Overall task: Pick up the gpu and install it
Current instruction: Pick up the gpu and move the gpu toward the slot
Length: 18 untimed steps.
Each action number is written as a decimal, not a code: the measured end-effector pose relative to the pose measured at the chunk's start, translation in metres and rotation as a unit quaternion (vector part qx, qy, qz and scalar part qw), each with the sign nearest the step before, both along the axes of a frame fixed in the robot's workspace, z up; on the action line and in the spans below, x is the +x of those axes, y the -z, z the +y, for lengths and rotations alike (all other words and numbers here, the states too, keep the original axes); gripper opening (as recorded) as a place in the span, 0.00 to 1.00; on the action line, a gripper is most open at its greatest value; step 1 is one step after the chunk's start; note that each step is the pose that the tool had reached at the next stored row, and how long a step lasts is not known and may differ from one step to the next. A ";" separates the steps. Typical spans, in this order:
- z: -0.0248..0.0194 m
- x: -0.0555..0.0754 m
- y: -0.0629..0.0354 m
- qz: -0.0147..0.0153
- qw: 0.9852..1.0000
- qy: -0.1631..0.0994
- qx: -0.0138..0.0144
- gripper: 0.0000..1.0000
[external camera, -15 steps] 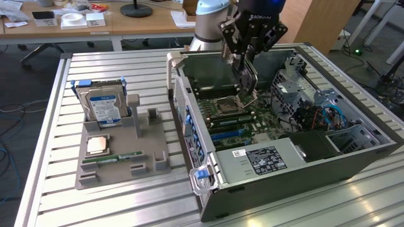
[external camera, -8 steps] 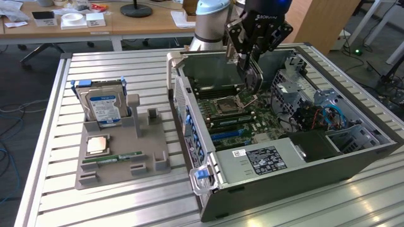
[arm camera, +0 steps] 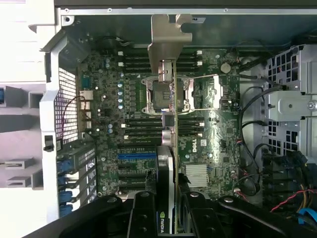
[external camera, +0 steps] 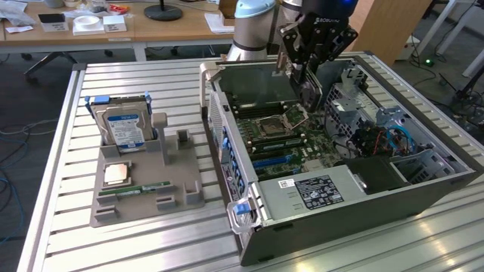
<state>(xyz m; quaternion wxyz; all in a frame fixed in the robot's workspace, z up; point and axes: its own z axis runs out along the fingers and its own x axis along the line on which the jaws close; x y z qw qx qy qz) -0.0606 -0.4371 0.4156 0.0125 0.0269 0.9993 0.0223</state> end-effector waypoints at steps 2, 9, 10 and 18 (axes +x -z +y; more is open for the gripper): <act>0.0001 0.003 0.0000 0.000 1.000 0.000 0.000 0.26; 0.0004 0.013 0.0001 0.000 1.000 0.000 0.000 0.26; 0.0005 0.013 0.0000 0.000 1.000 0.000 0.000 0.26; 0.0005 0.014 0.0001 0.000 1.000 0.000 0.000 0.26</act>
